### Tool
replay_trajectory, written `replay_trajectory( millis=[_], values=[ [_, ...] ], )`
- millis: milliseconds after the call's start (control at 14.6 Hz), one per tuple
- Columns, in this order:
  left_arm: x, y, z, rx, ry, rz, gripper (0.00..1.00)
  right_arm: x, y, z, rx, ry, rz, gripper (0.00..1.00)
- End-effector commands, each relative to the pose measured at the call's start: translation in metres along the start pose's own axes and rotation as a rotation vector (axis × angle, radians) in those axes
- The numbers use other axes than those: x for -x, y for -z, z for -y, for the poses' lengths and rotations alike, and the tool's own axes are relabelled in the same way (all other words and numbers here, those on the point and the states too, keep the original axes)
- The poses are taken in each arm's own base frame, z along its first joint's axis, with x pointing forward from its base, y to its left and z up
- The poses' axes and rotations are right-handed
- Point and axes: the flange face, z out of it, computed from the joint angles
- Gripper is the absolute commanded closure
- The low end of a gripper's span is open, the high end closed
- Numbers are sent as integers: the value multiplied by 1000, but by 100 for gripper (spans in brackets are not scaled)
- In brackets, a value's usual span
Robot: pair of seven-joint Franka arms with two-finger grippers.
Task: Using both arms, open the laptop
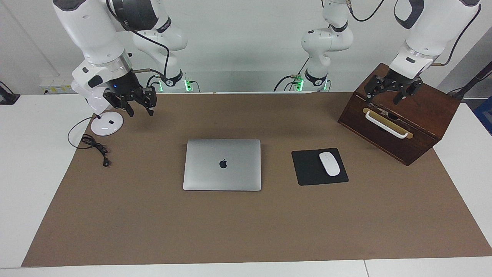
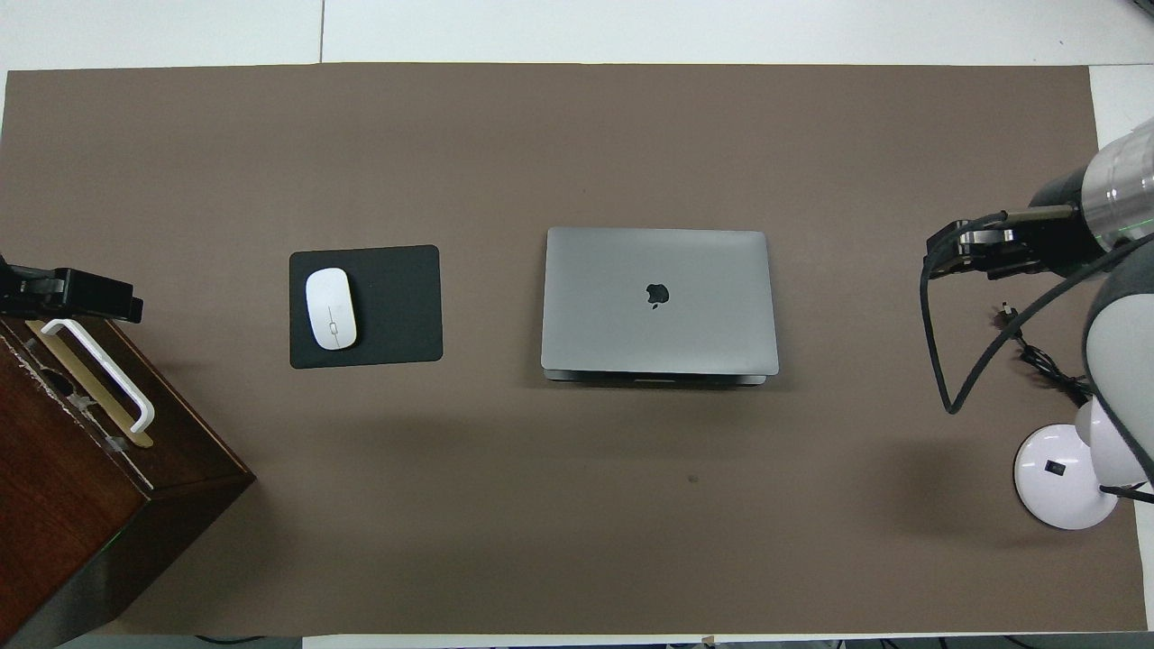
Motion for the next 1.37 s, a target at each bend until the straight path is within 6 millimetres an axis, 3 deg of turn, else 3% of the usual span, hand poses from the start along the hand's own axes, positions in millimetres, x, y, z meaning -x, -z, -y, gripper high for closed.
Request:
replay_trajectory(
  millis=[0,137,275,412,550,619,1306],
  values=[
    [-5,3,-1,9,-1,-11,0,0,-2,5,-51,-72,5,68],
    [-5,3,-3,9,-3,-14,0,3,-5,7,-74,-118,20,85],
    [-6,3,-5,9,-4,-17,0,7,-8,8,-72,-119,27,89],
    [-7,3,-5,8,-4,-24,29,13,-13,14,-70,-122,38,100],
    [-7,4,-5,8,2,-26,88,14,-16,21,-71,-109,43,100],
    [-7,5,-8,10,0,-26,100,14,-19,22,-71,-109,40,100],
    [-21,7,-12,16,-5,-141,100,17,-22,46,-146,-178,59,100]
  ],
)
